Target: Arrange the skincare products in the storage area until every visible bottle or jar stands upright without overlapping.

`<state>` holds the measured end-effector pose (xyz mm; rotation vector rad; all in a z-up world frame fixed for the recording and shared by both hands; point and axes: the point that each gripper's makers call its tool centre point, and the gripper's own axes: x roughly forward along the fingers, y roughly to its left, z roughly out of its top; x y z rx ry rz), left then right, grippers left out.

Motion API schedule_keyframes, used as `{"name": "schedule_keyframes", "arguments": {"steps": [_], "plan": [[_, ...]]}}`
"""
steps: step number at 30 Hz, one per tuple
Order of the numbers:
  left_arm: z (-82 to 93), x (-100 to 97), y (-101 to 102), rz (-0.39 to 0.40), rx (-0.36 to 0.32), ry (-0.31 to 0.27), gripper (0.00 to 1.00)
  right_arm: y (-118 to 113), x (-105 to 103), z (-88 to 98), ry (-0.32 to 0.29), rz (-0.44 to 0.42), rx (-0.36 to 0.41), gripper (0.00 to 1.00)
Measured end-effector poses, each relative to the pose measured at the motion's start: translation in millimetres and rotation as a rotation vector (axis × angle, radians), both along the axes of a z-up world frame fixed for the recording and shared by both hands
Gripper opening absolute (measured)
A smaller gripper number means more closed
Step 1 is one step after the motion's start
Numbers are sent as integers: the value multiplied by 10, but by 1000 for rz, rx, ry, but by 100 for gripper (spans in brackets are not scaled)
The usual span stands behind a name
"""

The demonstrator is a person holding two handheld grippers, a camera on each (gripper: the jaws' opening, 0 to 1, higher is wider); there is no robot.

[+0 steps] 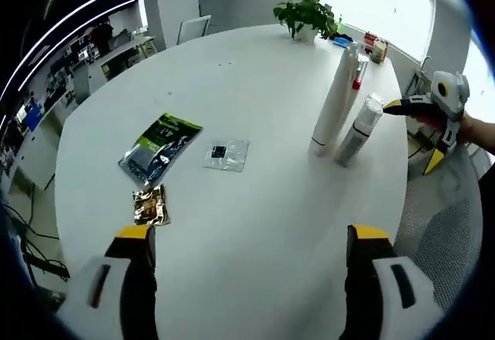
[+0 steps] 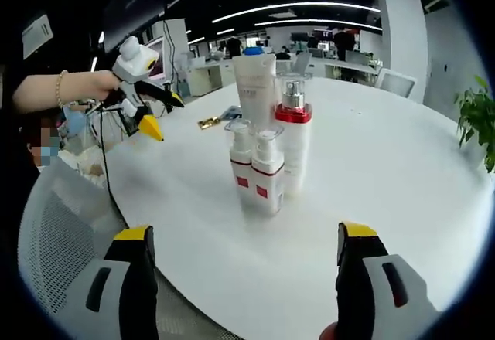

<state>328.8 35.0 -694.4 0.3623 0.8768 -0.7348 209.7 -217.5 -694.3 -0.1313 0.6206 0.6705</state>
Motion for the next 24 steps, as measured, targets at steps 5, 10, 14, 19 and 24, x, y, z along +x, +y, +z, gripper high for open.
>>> {"name": "schedule_keyframes", "arguments": {"steps": [5, 10, 14, 19, 24], "plan": [[-7, 193, 16, -9, 17, 3, 97, -10, -4, -16, 10, -7, -2, 97], [27, 434, 67, -1, 21, 3, 96, -21, -8, -46, 22, -8, -12, 97], [22, 653, 151, -35, 59, 14, 96, -22, -9, -54, 27, -14, -14, 97], [2, 880, 251, -72, 106, 8, 95, -47, -4, -83, 40, -26, -15, 97], [-26, 1178, 331, -73, 111, 8, 94, -54, -13, -107, 51, -28, -24, 97]]}}
